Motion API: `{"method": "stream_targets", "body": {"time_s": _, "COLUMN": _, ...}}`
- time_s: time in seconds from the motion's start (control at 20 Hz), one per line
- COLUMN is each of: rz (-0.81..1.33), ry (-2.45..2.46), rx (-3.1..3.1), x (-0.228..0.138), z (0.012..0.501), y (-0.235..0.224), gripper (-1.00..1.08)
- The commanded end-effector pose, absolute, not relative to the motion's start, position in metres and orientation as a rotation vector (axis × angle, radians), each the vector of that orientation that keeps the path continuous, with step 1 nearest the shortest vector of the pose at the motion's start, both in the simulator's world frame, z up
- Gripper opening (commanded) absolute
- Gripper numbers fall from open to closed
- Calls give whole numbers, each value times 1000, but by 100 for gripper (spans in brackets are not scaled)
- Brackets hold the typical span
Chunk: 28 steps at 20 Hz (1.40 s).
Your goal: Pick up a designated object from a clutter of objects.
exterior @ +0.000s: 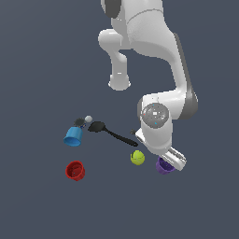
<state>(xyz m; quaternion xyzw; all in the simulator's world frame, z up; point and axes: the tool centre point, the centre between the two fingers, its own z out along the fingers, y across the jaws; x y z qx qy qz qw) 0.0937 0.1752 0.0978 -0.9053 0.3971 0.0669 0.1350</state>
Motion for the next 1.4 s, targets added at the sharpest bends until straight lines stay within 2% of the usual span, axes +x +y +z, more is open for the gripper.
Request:
{"method": "stream_targets", "body": {"time_s": 0.0, "rz": 195, "ry": 1151, "rx": -2623, "x": 94, "z": 93, "y": 177, "gripper": 28}}
{"method": "stream_targets", "body": {"time_s": 0.45, "rz": 195, "ry": 1158, "rx": -2619, "x": 93, "z": 69, "y": 184, "gripper": 28}}
{"method": "stream_targets", "body": {"time_s": 0.5, "rz": 195, "ry": 1158, "rx": -2619, "x": 93, "z": 69, "y": 184, "gripper": -100}}
{"method": "stream_targets", "body": {"time_s": 1.35, "rz": 193, "ry": 1158, "rx": -2618, "x": 89, "z": 79, "y": 175, "gripper": -100}}
